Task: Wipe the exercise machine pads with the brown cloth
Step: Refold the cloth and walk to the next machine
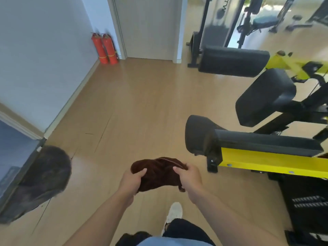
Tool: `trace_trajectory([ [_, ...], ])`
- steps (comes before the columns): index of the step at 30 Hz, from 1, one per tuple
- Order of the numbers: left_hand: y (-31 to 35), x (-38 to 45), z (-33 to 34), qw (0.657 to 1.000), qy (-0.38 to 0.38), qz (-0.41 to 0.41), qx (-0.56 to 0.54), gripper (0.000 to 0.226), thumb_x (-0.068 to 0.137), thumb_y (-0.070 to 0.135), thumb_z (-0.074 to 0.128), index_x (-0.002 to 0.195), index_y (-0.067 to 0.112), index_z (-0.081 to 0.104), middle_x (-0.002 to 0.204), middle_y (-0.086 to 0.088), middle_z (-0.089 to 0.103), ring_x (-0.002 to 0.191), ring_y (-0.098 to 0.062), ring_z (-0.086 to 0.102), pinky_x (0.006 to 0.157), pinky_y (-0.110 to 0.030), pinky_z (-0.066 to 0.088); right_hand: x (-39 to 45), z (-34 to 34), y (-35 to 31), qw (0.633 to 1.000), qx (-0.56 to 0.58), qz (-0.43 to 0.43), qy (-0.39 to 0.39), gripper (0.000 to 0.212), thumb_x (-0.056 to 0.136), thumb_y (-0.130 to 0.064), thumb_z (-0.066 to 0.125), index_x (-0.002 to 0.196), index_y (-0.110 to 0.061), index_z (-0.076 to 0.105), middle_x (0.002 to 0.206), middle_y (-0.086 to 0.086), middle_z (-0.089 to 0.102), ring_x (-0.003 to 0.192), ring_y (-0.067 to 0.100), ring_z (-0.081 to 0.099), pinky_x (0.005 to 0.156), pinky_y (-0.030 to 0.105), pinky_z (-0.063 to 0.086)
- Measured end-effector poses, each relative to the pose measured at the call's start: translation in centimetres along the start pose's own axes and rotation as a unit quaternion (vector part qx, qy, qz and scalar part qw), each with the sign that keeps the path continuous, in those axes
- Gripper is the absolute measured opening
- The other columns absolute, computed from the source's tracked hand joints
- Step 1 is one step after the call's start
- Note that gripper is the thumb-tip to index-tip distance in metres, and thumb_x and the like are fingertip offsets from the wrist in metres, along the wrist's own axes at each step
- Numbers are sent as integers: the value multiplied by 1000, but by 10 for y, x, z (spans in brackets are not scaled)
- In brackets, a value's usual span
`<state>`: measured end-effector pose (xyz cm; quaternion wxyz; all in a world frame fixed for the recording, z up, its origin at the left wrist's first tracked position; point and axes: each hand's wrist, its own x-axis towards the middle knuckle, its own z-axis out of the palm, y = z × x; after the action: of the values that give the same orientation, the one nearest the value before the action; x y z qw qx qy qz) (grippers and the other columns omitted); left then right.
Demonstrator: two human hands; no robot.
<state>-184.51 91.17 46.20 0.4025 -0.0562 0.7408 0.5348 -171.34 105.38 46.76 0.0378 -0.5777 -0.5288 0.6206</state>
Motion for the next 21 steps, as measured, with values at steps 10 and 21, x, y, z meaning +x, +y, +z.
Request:
trace_trajectory([
  [10,112,130,22,985,-52,46,159,28,95,20,65,123,13,63,108,-3,70,97,-19,64,78,-30,50,97,42,-83,997,61,44,-10,11,99,-26,64,109,-29,60,103,-5,68,87,12,62,64,25,56],
  [21,222,299,104,887,-268,87,367,25,93,23,68,118,18,64,113,-3,70,105,-23,67,89,-36,57,197,43,-121,910,251,103,314,14,98,-14,62,94,-26,68,94,-3,71,87,15,67,66,25,52],
])
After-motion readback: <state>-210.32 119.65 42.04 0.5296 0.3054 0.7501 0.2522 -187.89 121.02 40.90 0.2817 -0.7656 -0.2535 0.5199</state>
